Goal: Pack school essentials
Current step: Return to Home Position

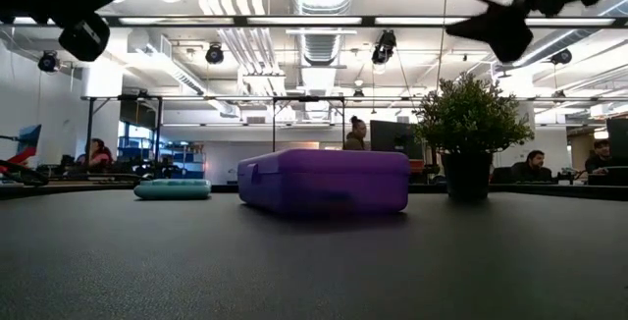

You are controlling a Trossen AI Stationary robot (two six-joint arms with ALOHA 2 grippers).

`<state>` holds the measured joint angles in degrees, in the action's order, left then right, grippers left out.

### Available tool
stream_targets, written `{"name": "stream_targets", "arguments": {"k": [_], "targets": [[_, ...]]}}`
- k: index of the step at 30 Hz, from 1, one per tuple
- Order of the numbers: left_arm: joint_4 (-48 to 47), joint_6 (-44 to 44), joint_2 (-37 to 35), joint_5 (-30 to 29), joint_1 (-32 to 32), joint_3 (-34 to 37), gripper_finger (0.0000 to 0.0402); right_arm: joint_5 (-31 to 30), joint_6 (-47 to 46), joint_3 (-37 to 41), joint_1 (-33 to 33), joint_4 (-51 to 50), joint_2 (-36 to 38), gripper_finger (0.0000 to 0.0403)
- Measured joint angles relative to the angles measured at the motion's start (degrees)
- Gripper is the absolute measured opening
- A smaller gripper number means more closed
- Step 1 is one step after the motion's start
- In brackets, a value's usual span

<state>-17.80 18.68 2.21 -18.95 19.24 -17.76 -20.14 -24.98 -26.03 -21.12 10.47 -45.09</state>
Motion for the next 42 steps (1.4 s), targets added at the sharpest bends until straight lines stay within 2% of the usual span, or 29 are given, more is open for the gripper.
{"name": "stream_targets", "arguments": {"k": [7,15,27,34,42], "targets": [[0.39,0.39,-0.81,-1.00,-0.02,2.99,0.0000,0.00,-1.23,8.83,0.00,12.44,0.91,0.0328],[-0.88,0.92,-0.09,-1.06,-0.02,4.04,0.0000,-0.49,-4.96,17.33,0.00,21.29,2.62,0.0328],[-2.31,0.43,0.02,-0.86,-0.02,4.27,0.0000,-0.21,-3.71,24.43,0.02,21.61,10.15,0.0328],[-2.25,0.43,0.01,-0.82,-0.02,4.27,0.0000,11.13,3.22,25.28,0.02,19.12,13.56,0.0328],[-2.21,0.41,0.16,-0.82,-0.02,4.27,0.0000,11.17,5.47,25.30,0.02,15.61,13.01,0.0328]]}}
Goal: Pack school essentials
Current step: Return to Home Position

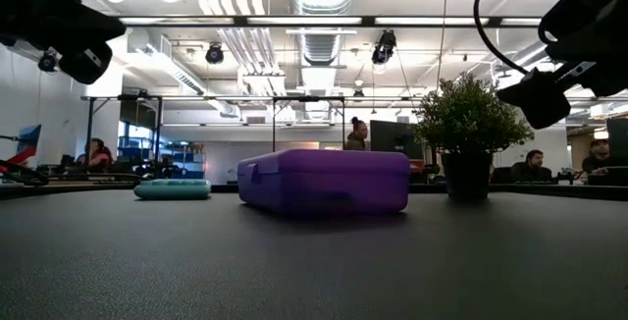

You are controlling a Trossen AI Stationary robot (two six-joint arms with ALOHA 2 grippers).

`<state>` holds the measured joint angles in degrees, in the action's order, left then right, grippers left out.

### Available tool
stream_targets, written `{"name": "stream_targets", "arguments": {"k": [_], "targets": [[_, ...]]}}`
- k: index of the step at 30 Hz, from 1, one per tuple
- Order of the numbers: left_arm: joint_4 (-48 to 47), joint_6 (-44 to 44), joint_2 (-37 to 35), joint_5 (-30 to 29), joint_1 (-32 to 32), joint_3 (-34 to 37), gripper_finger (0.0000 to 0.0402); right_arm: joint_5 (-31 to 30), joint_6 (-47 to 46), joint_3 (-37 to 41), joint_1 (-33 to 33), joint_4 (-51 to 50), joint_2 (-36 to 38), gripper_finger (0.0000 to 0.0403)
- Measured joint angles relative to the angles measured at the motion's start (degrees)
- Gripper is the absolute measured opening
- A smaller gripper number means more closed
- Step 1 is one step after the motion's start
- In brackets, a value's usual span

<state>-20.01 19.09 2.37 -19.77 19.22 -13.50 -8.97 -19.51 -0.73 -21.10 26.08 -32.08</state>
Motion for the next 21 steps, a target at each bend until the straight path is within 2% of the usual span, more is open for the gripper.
{"name": "stream_targets", "arguments": {"k": [21], "targets": [[0.00,-0.02,0.00,0.01,0.00,0.00,0.0000,-0.02,0.02,-0.37,0.00,-0.55,0.02,0.0328]]}}
